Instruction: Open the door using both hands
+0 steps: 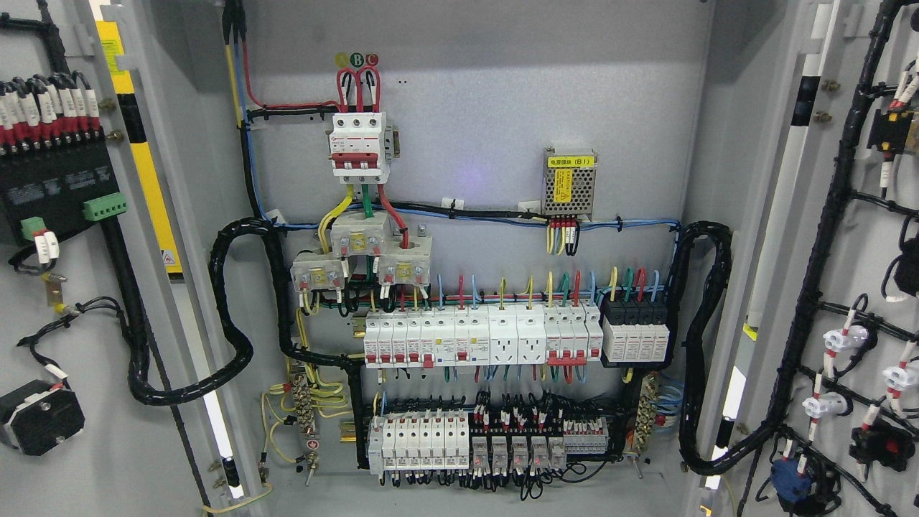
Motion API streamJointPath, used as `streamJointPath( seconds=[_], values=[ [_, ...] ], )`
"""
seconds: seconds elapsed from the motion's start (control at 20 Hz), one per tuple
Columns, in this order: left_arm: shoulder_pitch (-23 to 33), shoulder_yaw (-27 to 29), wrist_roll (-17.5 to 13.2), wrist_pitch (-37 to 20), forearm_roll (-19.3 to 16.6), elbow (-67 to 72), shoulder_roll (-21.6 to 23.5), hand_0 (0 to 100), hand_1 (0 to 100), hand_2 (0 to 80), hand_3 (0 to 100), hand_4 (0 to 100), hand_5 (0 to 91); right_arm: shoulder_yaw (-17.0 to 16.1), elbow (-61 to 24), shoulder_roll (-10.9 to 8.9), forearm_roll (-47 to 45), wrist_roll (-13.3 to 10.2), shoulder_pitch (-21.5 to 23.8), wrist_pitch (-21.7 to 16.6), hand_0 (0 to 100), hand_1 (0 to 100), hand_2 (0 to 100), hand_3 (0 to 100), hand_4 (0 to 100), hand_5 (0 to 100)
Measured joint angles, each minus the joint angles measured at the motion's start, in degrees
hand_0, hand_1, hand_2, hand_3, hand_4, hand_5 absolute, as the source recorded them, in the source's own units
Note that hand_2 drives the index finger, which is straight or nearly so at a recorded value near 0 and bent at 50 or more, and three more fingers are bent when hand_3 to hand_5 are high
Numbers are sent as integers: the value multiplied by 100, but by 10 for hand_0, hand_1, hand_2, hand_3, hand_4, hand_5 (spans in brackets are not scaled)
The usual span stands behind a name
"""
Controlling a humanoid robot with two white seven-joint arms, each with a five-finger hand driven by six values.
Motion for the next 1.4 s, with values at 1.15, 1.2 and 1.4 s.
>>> streamJointPath(
  seconds=[1.15,1.2,1.4],
  values=[
    [-688,126,-274,180,13,1006,557,0,33,193,288,126,0,151,-37,-2,23,3,21,-65,215,60,0,0,0,0],
    [-699,129,-275,181,13,1033,574,0,33,193,288,126,0,178,-41,-3,25,8,19,-64,215,60,0,0,0,0],
    [-728,136,-276,180,13,1120,627,0,34,194,288,128,0,276,-57,-6,29,18,3,-65,215,60,0,0,0,0]
  ],
)
